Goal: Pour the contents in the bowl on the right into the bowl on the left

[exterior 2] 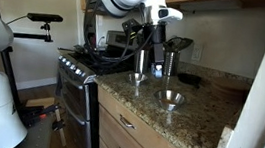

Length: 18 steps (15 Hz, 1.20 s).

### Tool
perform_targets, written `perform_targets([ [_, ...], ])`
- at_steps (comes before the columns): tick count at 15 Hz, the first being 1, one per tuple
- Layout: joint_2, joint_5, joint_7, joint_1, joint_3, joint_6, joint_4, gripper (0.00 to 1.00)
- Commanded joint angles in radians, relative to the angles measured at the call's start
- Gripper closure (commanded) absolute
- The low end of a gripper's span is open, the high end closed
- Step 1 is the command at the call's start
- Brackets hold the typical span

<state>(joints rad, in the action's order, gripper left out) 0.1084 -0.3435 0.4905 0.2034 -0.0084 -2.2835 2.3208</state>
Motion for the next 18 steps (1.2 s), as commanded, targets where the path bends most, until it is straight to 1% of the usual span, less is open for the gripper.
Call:
perform_targets([
  [1,-0.069,0.058,-0.061,-0.024,-0.044,-0.053,-0.036,0.0],
  [6,-0.139,0.118,-0.116,-0.032,-0.066,-0.104,-0.066,0.0],
  [12,-0.198,0.186,-0.176,-0.041,-0.075,-0.138,-0.087,0.0],
  [16,-0.23,0.207,-0.194,-0.047,-0.081,-0.152,-0.09,0.0],
  [18,-0.231,0.225,-0.203,-0.046,-0.082,-0.138,-0.09,0.0],
])
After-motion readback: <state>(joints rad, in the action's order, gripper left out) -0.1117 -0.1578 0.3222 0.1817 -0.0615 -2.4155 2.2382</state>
